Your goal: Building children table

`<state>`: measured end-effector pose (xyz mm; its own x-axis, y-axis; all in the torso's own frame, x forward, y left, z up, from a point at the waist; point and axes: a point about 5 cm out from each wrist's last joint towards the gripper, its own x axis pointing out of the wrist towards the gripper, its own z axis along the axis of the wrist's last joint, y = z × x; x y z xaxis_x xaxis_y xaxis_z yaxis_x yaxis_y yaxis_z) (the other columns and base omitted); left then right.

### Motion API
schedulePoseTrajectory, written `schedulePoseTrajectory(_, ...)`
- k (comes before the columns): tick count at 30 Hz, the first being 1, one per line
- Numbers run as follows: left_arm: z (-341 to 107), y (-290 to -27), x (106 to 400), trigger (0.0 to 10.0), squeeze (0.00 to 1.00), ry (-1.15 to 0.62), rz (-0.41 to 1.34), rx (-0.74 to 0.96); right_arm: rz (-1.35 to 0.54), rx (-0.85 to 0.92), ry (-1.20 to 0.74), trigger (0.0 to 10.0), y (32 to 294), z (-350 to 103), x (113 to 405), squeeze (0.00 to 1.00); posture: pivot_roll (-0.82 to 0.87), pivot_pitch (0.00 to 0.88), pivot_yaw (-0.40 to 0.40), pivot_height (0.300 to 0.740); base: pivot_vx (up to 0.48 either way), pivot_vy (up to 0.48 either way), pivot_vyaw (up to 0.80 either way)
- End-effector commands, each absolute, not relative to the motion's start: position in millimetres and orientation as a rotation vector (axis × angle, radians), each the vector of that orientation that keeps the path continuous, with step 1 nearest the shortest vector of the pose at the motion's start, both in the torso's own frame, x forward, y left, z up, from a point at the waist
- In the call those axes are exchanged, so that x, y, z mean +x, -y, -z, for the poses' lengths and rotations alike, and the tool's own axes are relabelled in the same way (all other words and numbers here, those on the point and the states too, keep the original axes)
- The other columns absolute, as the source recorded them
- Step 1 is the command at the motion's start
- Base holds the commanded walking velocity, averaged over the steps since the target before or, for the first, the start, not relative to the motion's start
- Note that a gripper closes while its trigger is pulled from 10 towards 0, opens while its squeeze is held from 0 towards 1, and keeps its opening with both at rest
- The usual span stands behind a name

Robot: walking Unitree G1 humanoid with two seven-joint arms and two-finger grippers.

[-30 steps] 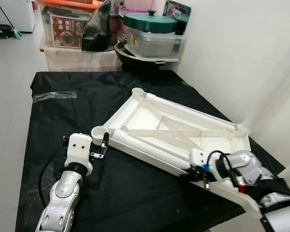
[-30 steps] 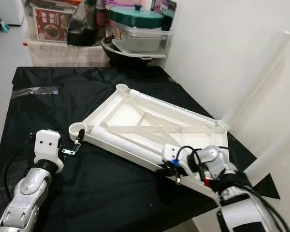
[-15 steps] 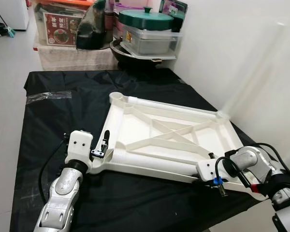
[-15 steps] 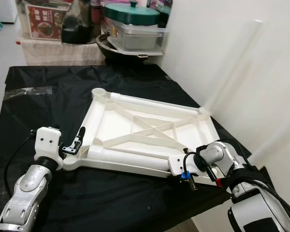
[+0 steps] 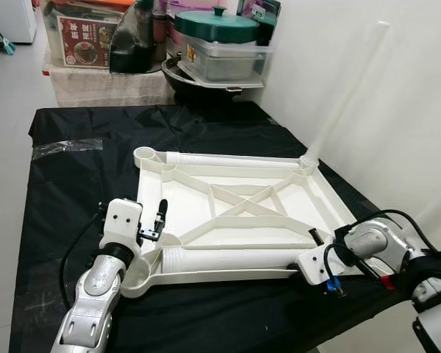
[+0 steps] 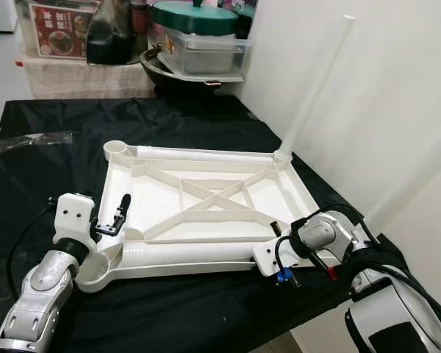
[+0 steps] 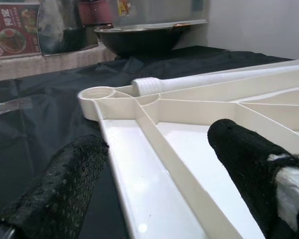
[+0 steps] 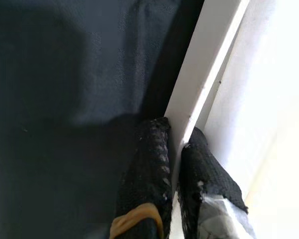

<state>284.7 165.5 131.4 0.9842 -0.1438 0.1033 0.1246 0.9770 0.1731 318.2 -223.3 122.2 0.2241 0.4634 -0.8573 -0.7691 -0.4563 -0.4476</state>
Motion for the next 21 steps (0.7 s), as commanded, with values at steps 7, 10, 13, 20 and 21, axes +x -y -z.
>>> schedulePoseTrajectory(7,-123,-160,285,10.0,0.00,0.081,0.146,0.170,-1.375,-1.487,-0.072,10.0,198,-130,330,0.00,0.07,0.000,-0.151,0.740,0.000,0.000,0.00)
schedulePoseTrajectory(10,-122,-159,285,10.0,0.00,0.080,0.147,0.169,-1.350,-1.464,-0.078,10.0,198,-131,331,0.00,0.07,0.000,-0.150,0.740,0.000,0.000,0.00)
schedulePoseTrajectory(13,-121,-158,284,10.0,0.00,0.077,0.149,0.166,-1.306,-1.442,-0.082,10.0,201,-131,332,0.00,0.06,0.000,-0.146,0.740,0.000,0.000,0.00)
schedulePoseTrajectory(20,-120,-157,287,10.0,0.00,0.075,0.155,0.165,-1.288,-1.318,-0.064,10.0,201,-137,334,1.00,0.05,0.000,-0.144,0.740,0.000,0.000,0.00)
schedulePoseTrajectory(21,-120,-157,287,10.0,0.00,0.075,0.155,0.165,-1.288,-1.318,-0.064,10.0,201,-137,334,1.00,0.05,0.000,-0.144,0.740,0.000,0.000,0.00)
